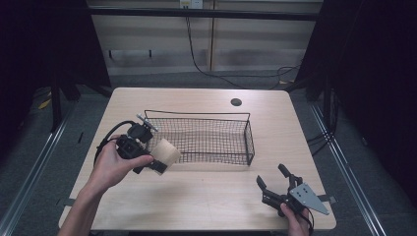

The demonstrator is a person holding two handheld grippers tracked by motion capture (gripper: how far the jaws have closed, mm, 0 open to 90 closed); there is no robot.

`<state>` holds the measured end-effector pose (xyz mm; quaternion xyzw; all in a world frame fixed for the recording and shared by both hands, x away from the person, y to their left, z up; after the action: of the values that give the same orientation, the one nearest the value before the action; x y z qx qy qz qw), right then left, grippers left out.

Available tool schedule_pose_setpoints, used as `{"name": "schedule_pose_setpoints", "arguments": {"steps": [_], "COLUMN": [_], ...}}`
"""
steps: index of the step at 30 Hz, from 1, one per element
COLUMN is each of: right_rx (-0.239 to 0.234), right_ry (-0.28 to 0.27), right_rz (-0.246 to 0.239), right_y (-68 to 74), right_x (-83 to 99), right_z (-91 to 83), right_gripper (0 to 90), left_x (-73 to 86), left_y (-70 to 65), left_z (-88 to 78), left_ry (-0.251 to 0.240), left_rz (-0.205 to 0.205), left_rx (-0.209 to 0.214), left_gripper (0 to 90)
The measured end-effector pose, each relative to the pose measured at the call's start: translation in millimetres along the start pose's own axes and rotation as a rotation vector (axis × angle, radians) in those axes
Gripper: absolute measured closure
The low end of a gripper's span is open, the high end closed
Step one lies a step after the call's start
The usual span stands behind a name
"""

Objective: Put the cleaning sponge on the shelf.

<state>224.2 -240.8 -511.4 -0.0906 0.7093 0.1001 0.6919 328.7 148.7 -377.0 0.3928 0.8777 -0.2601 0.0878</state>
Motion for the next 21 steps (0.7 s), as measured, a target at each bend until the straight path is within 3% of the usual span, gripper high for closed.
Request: {"name": "schedule_pose_setpoints", "arguments": {"steps": [6,11,13,18,21], "right_rx": [0.000,0.000,0.001,0.001,0.001], "right_ry": [0.000,-0.001,-0.001,-0.001,-0.001], "right_rz": [0.000,-0.002,-0.001,-0.001,-0.002], "right_y": [0.0,0.0,0.0,0.0,-0.1], "right_x": [0.0,0.0,0.0,0.0,0.0], "right_z": [0.0,0.0,-0.1,-0.1,-0.2], "right_gripper": [13.7,13.7,13.7,13.7,13.7], "left_x": [-5.6,-14.1,-17.5,-25.2,-29.4], "left_y": [7.1,15.0,17.7,23.5,25.4], "left_z": [-5.6,-11.6,-10.9,-11.2,-11.5], "left_ry": [0.018,-0.010,-0.029,-0.030,-0.030], "left_rz": [-0.014,-0.059,-0.099,-0.159,-0.175], "left_rx": [-0.012,-0.025,-0.037,-0.076,-0.077], "left_gripper": [32.2,32.2,32.2,32.2,32.2]}}
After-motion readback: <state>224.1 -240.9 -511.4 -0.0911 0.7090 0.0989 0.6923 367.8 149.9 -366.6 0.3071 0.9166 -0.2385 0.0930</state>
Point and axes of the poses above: each handheld gripper's, and its own axes: z roughly forward along the jaws, x roughly out of its underside, y roughly to its left, the point moved 4 cm from there along z, roughly forward along the jaws, and after that the axes turned 6 degrees about x, right-handed, at the moved point
